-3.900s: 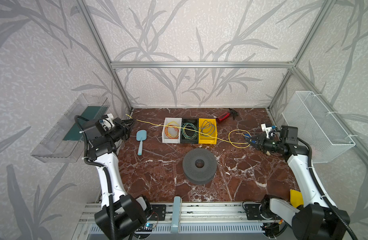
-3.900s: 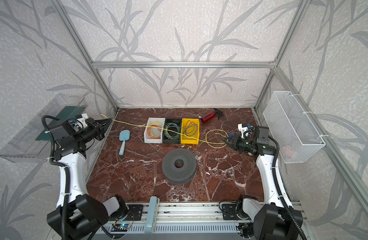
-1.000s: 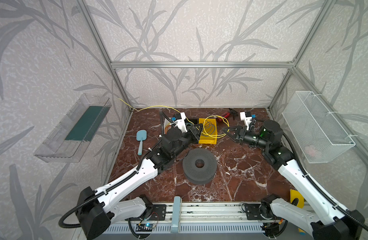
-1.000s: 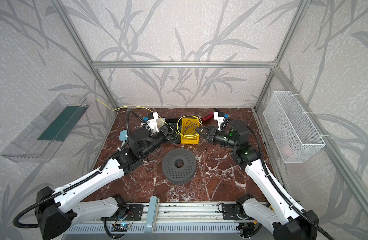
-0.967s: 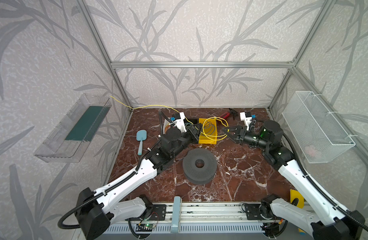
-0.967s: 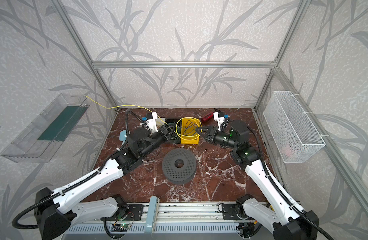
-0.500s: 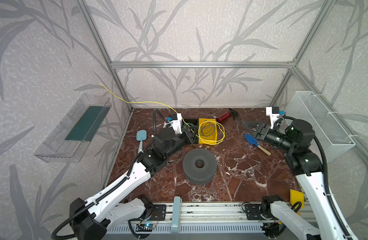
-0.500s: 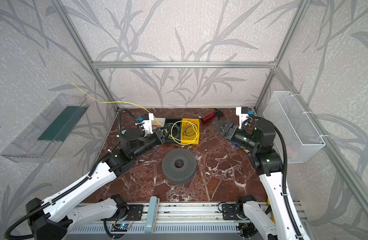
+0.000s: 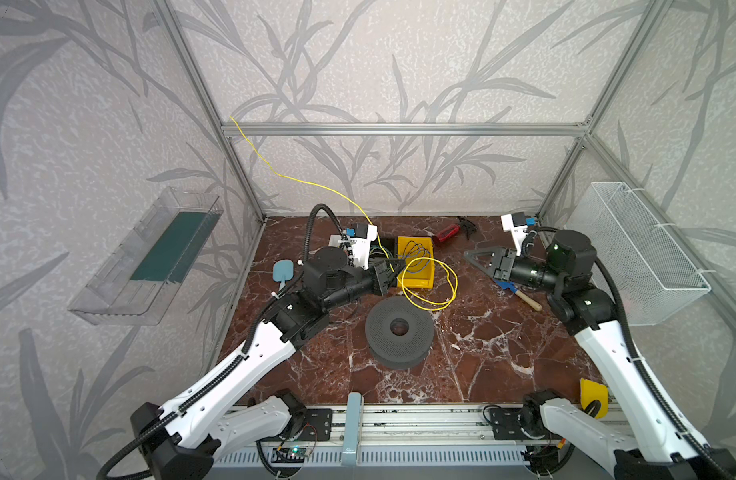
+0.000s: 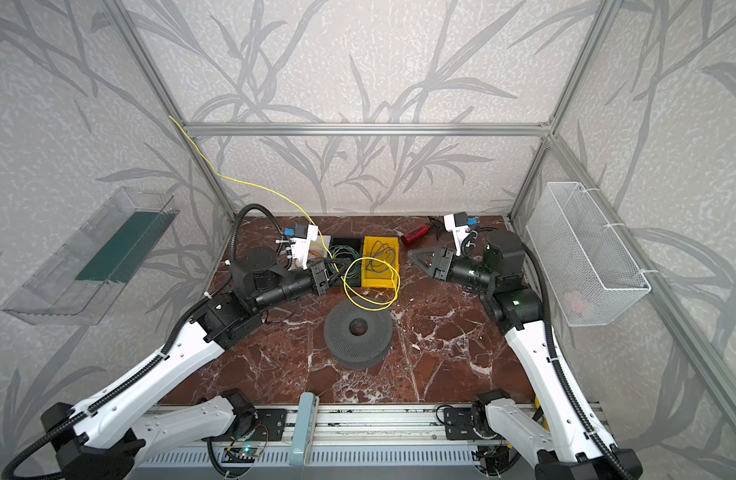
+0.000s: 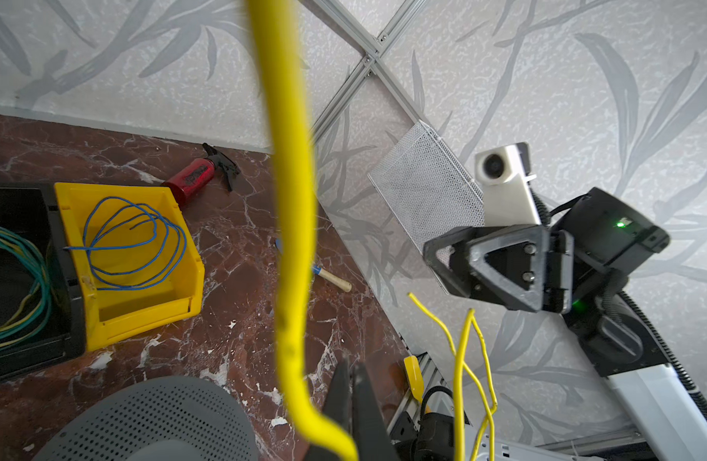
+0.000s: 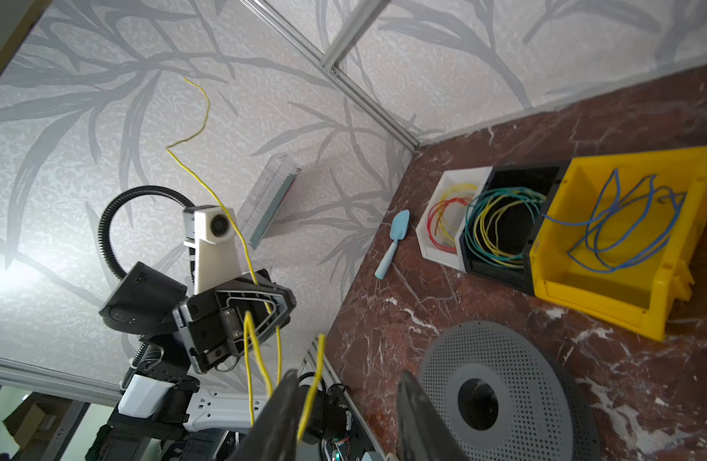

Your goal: Wrap the cables

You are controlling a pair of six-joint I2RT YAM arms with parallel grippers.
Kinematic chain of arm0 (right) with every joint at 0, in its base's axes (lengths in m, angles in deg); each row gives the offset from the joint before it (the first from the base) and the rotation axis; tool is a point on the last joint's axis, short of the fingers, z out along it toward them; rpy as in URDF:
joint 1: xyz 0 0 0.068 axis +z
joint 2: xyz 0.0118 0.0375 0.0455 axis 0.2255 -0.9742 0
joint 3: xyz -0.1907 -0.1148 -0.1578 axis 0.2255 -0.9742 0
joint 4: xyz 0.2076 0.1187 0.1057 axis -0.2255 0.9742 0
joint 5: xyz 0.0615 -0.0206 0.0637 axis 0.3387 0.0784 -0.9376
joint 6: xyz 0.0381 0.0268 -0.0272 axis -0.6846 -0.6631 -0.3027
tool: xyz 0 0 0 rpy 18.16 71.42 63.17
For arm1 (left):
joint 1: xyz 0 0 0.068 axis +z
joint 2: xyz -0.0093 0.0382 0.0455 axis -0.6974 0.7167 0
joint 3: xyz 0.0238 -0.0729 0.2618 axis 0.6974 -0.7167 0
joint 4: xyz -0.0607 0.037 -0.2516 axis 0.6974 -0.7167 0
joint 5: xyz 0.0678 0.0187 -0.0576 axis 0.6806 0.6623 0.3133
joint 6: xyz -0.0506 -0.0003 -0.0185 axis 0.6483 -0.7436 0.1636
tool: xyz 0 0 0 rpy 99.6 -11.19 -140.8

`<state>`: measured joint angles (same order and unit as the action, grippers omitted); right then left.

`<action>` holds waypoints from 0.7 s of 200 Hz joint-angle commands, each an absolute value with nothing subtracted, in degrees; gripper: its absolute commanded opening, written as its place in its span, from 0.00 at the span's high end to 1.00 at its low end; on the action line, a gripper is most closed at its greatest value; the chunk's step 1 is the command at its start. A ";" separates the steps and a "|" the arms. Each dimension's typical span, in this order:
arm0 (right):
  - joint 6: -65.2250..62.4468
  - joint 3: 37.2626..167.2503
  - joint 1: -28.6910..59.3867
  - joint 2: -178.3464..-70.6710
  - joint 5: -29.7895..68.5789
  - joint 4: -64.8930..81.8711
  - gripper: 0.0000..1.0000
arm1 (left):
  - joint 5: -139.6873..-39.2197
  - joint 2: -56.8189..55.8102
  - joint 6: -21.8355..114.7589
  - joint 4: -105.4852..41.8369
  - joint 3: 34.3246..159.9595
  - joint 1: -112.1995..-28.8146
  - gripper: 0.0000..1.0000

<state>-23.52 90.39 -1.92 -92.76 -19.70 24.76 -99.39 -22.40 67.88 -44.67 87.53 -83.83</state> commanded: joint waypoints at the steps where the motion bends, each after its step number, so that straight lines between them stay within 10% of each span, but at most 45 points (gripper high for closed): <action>1: -11.90 96.58 -1.54 -89.61 -15.54 35.06 0.59 | -97.80 -21.96 61.17 -51.44 91.56 -84.50 1.00; 66: -3.26 98.46 11.84 -91.23 -8.02 42.09 0.60 | -89.79 -19.06 52.93 -57.46 96.73 -88.59 1.00; 140: -3.54 93.73 6.21 -88.30 -8.38 43.43 0.57 | -90.59 -21.59 49.72 -60.22 97.19 -89.13 1.00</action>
<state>-4.73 94.54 6.36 -89.72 -6.65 42.20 -91.39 -19.49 52.75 -58.61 95.23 -88.90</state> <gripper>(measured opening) 0.429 0.048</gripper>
